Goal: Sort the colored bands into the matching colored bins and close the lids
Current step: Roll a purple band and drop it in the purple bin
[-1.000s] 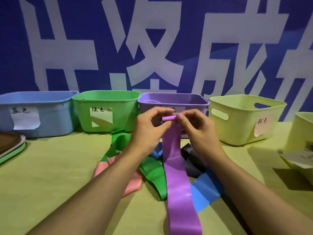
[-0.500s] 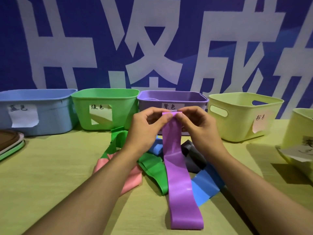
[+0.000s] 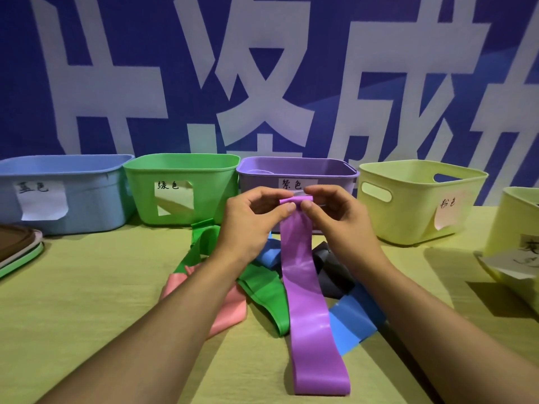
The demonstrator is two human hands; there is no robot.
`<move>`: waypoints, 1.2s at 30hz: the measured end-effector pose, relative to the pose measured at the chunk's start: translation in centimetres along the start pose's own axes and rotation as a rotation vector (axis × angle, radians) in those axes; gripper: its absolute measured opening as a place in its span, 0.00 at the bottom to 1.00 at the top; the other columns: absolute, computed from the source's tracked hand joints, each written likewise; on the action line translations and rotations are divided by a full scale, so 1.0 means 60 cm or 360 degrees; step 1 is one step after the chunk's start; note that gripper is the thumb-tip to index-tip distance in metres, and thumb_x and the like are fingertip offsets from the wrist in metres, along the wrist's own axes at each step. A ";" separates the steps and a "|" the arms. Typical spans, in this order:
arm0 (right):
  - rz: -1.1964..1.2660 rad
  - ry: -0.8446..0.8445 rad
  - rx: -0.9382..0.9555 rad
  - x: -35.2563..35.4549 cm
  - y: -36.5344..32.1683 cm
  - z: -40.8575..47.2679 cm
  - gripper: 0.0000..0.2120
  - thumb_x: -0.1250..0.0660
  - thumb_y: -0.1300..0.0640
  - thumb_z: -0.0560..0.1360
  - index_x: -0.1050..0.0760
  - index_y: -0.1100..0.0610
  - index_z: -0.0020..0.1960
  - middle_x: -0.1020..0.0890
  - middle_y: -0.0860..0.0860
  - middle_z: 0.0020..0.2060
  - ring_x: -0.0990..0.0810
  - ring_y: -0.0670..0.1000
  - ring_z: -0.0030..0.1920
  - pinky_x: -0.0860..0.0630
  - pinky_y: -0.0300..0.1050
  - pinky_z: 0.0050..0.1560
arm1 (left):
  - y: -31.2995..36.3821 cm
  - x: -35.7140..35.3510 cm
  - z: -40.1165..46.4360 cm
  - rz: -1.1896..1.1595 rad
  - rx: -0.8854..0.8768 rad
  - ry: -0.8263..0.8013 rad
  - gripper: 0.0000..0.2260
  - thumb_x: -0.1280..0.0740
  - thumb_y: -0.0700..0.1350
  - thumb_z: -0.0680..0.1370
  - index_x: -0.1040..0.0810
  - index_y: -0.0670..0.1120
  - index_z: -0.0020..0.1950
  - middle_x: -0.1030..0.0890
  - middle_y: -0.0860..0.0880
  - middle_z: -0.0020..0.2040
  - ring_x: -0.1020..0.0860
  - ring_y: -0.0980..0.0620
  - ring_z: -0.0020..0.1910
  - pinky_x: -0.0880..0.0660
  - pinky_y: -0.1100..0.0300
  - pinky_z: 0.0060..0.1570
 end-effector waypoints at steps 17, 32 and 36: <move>0.0216 0.0020 -0.0187 -0.007 0.012 -0.001 0.04 0.29 0.60 0.78 0.16 0.58 0.49 0.13 0.53 0.42 0.15 0.49 0.43 0.18 0.42 0.42 | -0.002 -0.014 -0.006 -0.0147 0.0079 -0.0101 0.13 0.25 0.28 0.72 0.16 0.44 0.51 0.12 0.50 0.45 0.15 0.56 0.47 0.20 0.66 0.47; 0.0210 -0.0091 -0.0118 -0.018 -0.001 -0.006 0.08 0.30 0.64 0.79 0.17 0.60 0.57 0.12 0.53 0.49 0.13 0.50 0.49 0.18 0.41 0.45 | -0.030 -0.007 -0.013 0.0051 0.0381 0.0038 0.27 0.29 0.63 0.70 0.15 0.38 0.45 0.14 0.39 0.42 0.18 0.49 0.38 0.20 0.52 0.43; 0.0177 -0.0087 -0.0095 -0.016 -0.001 -0.005 0.08 0.30 0.64 0.78 0.17 0.60 0.57 0.12 0.53 0.49 0.13 0.50 0.49 0.18 0.42 0.46 | -0.032 -0.009 -0.014 -0.0017 0.0407 0.0032 0.18 0.27 0.57 0.75 0.15 0.42 0.40 0.16 0.43 0.37 0.20 0.50 0.38 0.22 0.54 0.43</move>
Point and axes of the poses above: each hand's wrist, its own z-axis towards the middle knuckle, its own x-axis out of the back of the hand, y = z × x, the point moved 8 cm from there along z, towards the middle knuckle
